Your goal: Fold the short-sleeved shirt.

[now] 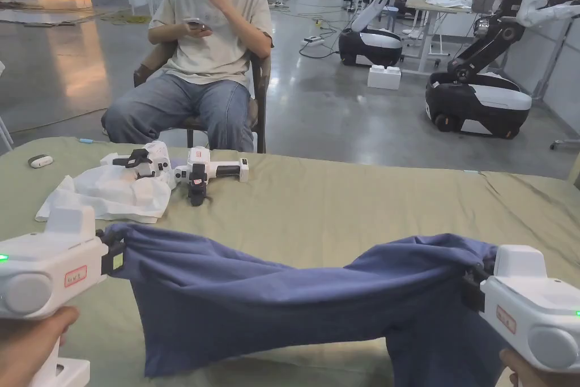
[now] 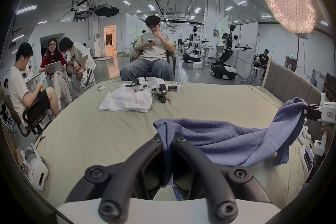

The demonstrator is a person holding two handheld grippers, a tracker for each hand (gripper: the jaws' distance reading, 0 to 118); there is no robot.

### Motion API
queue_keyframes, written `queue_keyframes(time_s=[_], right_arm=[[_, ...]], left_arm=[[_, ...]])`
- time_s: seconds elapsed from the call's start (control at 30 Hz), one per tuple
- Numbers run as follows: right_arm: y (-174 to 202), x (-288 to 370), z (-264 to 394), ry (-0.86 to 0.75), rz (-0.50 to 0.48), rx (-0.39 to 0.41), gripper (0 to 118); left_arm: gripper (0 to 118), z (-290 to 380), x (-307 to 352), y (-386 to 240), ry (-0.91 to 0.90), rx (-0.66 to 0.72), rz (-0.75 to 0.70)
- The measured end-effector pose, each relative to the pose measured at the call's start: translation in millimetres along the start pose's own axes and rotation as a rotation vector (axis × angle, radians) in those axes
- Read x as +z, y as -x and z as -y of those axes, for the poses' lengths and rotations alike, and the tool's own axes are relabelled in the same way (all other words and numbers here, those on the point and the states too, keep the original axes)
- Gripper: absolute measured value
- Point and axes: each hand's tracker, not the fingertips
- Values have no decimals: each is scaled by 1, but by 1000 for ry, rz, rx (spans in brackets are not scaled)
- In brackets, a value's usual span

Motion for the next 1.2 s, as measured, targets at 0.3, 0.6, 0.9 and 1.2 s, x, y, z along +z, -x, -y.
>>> queue_keyframes(time_s=[0.3,0.6,0.9,1.2], right_arm=[[-2,-19,-56,-89,-6,29,10],[-4,-33,13,47,-11,24,10],[-5,26,109,172,-5,-40,10],[-15,102,160,209,11,14,10]], left_arm=[[2,-51,-9,2,-84,-20,-9],[2,11,-16,1,25,3,4],[2,128,42,2,138,87,39],[2,184,122,21,153,114,97]])
